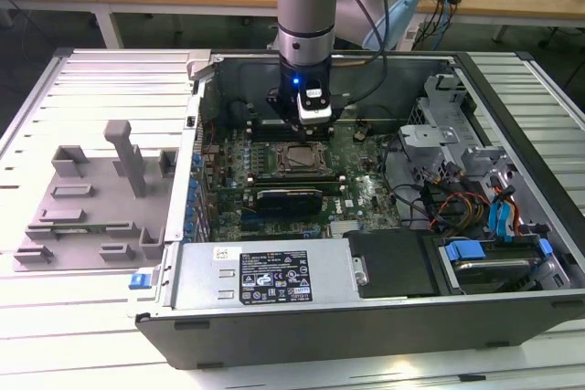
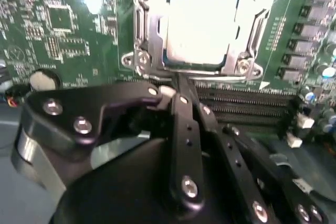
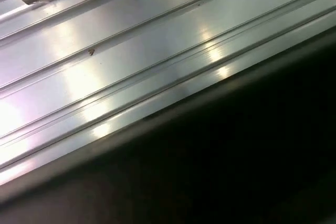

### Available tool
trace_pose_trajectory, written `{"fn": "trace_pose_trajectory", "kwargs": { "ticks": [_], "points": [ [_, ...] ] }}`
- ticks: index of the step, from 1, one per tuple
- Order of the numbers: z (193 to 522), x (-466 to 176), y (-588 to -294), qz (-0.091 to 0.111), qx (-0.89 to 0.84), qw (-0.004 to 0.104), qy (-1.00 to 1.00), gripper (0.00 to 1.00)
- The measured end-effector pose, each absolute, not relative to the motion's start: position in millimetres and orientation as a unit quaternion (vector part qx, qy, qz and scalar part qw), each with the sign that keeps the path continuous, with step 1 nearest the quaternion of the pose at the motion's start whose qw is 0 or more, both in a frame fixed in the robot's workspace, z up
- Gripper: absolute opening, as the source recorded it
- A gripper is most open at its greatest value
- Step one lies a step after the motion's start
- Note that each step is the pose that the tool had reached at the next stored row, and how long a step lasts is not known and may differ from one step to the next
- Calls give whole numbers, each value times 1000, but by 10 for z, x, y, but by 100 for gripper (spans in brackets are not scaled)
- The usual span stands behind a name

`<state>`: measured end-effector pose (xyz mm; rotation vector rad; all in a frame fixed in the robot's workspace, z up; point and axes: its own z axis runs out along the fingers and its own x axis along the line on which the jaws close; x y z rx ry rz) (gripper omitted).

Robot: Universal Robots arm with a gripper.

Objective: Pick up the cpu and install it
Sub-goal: 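Install the first cpu locking lever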

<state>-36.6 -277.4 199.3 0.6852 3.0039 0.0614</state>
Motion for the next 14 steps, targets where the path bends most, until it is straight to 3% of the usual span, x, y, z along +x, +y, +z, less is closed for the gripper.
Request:
{"fn": "trace_pose_trajectory", "kwargs": {
  "ticks": [4, 11, 14],
  "points": [
    [2256, -363, -2770, 20, 222, 30, 974, 11],
    [2272, -363, -3181, 17, 222, 30, 974, 11],
    [2270, -364, -3189, 16, 195, 30, 980, 11]
  ]
}}
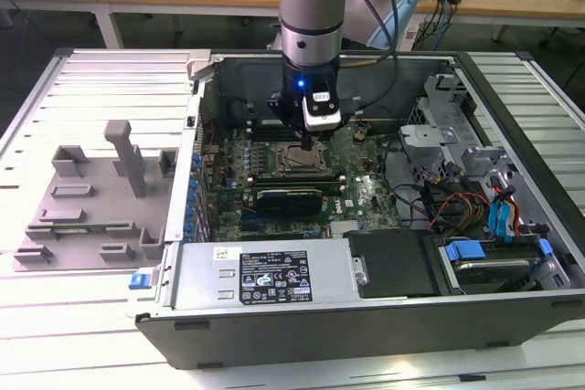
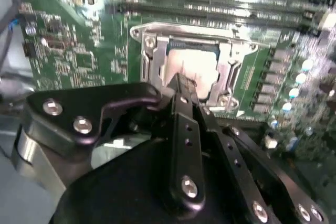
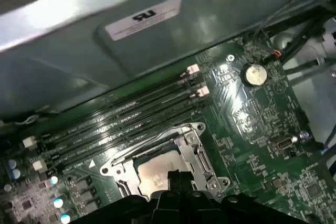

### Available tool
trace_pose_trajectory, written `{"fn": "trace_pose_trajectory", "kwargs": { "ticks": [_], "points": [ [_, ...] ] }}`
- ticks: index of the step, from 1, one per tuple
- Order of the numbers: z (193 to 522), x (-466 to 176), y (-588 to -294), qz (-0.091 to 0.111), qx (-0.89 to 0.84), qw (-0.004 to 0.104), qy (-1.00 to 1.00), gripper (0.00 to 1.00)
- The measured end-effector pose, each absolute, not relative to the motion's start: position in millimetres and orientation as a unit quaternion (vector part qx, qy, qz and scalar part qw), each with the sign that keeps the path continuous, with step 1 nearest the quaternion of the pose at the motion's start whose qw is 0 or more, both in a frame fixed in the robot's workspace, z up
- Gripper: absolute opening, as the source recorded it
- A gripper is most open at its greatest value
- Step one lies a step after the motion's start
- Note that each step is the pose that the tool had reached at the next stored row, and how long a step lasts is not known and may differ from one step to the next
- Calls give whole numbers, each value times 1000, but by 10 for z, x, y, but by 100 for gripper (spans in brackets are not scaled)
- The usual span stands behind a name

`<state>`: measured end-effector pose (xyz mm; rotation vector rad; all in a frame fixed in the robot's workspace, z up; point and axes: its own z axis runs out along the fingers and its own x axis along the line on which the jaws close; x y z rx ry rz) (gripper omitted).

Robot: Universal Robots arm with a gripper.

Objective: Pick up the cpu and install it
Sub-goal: 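Install the first cpu locking lever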

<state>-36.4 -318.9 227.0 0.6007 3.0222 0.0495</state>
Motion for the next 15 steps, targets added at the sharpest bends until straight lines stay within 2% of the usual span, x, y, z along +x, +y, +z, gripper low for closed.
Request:
{"fn": "trace_pose_trajectory", "kwargs": {
  "ticks": [11, 15],
  "points": [
    [2246, -365, -3190, 17, 100, 28, 994, 11],
    [2246, -365, -3197, -3, 90, 27, 996, 11]
  ]
}}
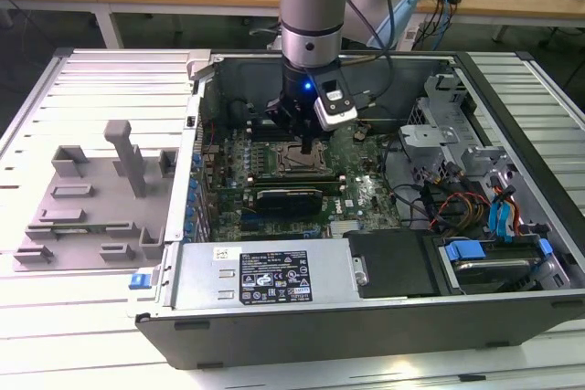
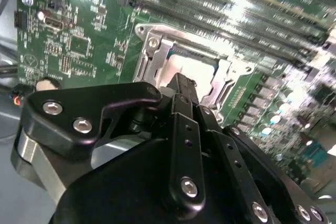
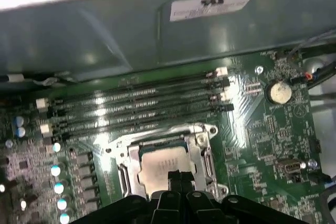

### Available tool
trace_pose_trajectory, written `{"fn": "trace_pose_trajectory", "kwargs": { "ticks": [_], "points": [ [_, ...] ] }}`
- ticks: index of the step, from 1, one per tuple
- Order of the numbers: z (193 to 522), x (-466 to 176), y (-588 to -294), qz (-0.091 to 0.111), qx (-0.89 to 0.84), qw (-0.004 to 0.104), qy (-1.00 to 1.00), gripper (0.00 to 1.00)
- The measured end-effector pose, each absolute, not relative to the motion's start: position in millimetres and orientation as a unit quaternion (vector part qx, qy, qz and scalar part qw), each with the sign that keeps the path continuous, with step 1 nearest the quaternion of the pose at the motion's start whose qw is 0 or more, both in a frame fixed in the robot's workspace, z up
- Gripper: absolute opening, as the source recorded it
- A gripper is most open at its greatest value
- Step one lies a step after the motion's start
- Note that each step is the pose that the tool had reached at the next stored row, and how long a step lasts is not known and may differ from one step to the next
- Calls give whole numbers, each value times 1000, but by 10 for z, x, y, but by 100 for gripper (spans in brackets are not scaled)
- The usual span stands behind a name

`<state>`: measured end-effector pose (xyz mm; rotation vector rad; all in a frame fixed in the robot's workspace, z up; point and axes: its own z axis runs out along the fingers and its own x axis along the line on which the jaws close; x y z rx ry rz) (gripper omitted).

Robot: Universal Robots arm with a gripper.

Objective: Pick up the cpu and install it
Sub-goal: 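Install the first cpu locking lever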

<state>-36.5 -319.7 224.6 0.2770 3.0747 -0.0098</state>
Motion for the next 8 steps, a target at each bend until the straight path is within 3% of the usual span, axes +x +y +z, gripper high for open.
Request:
{"fn": "trace_pose_trajectory", "kwargs": {
  "ticks": [8],
  "points": [
    [2243, -366, -3210, -3, 69, 27, 997, 11]
  ]
}}
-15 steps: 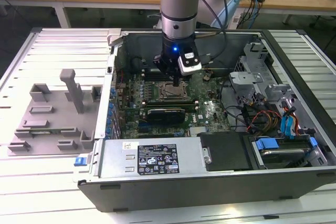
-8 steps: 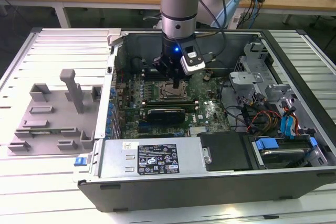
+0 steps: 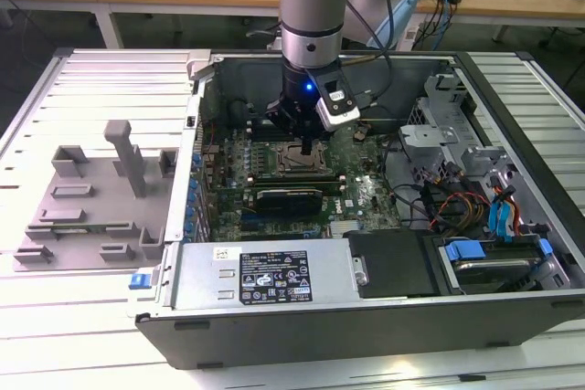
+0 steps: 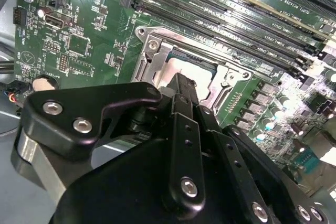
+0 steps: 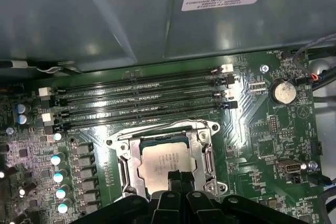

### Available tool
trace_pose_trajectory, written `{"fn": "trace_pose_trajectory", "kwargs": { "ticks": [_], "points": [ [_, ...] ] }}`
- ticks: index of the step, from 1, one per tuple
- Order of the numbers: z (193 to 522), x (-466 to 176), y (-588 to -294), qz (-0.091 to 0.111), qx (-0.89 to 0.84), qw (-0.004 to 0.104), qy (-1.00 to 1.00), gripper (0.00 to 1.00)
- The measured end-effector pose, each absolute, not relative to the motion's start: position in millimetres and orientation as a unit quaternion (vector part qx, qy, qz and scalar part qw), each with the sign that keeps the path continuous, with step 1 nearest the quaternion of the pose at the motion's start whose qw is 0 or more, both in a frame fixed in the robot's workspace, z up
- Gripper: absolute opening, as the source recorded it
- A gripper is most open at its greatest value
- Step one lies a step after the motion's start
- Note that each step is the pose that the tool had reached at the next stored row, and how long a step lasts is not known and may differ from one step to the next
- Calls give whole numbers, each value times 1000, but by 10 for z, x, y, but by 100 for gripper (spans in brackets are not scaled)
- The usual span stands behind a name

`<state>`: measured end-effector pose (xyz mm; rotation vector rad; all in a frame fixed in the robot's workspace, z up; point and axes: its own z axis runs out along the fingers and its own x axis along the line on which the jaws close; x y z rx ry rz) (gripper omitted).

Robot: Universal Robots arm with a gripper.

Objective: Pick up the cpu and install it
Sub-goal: 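Install the first cpu locking lever, then install the second cpu locking lever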

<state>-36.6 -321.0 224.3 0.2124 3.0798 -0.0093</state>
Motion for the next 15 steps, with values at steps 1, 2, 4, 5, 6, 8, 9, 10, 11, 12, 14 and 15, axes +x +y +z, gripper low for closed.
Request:
{"fn": "trace_pose_trajectory", "kwargs": {
  "ticks": [1, 2, 4, 5, 6, 8, 9, 10, 11, 12, 14, 15],
  "points": [
    [2243, -366, -3210, -3, 68, 27, 997, 11],
    [2243, -366, -3210, -3, 68, 27, 997, 11],
    [2243, -366, -3210, -3, 66, 27, 997, 11],
    [2243, -366, -3210, -3, 65, 27, 998, 11],
    [2243, -366, -3210, -3, 64, 27, 998, 11],
    [2243, -367, -3210, -3, 63, 27, 998, 11],
    [2243, -367, -3210, -3, 62, 27, 998, 11],
    [2243, -367, -3210, -3, 61, 27, 998, 11],
    [2243, -367, -3210, -3, 60, 27, 998, 11],
    [2243, -367, -3210, -3, 58, 27, 998, 11],
    [2243, -367, -3210, -3, 57, 27, 998, 11],
    [2243, -367, -3210, -3, 56, 27, 998, 11]
  ]
}}
